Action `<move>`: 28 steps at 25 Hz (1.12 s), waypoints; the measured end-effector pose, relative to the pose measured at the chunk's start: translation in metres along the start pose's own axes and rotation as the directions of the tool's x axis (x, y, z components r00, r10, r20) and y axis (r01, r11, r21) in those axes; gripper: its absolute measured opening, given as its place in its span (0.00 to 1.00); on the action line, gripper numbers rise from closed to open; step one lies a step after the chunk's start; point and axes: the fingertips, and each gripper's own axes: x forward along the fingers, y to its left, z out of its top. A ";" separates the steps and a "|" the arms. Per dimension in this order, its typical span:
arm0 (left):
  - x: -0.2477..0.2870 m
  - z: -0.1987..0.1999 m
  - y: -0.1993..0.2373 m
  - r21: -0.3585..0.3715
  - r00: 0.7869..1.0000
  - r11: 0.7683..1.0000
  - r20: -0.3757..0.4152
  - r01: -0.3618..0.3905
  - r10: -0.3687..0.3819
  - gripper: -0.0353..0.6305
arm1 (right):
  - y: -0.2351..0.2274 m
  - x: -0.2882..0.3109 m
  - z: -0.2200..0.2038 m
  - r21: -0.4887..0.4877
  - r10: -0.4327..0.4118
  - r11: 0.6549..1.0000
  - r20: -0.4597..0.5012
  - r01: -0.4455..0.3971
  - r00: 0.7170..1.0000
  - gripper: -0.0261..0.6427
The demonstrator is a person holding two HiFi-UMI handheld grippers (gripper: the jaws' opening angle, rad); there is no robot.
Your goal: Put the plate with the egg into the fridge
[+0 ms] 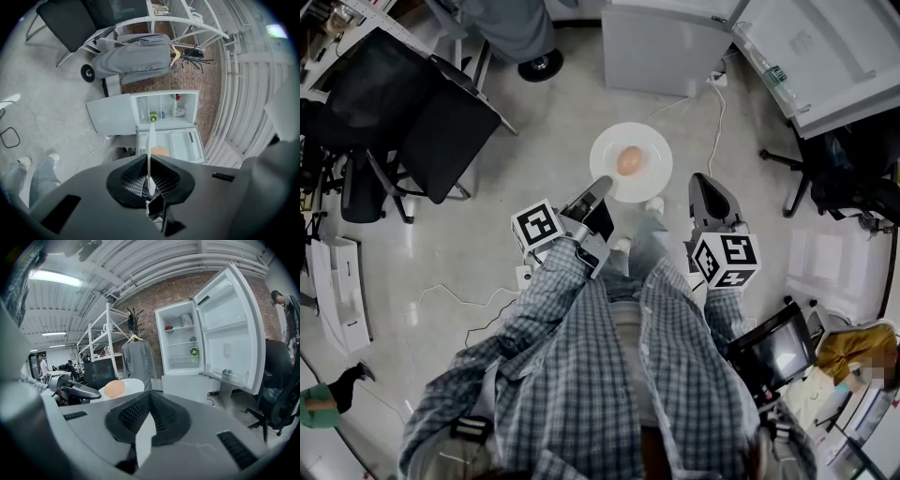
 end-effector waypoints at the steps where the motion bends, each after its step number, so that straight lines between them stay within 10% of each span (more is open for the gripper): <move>1: 0.002 0.000 0.000 0.000 1.000 1.000 0.002 0.004 -0.004 0.08 | -0.001 0.002 0.000 -0.001 0.002 1.000 -0.001 -0.002 1.000 0.05; 28: 0.128 0.057 -0.006 0.007 0.996 1.000 0.091 -0.026 0.025 0.08 | -0.097 0.108 0.038 0.001 0.095 0.996 -0.054 -0.095 0.994 0.05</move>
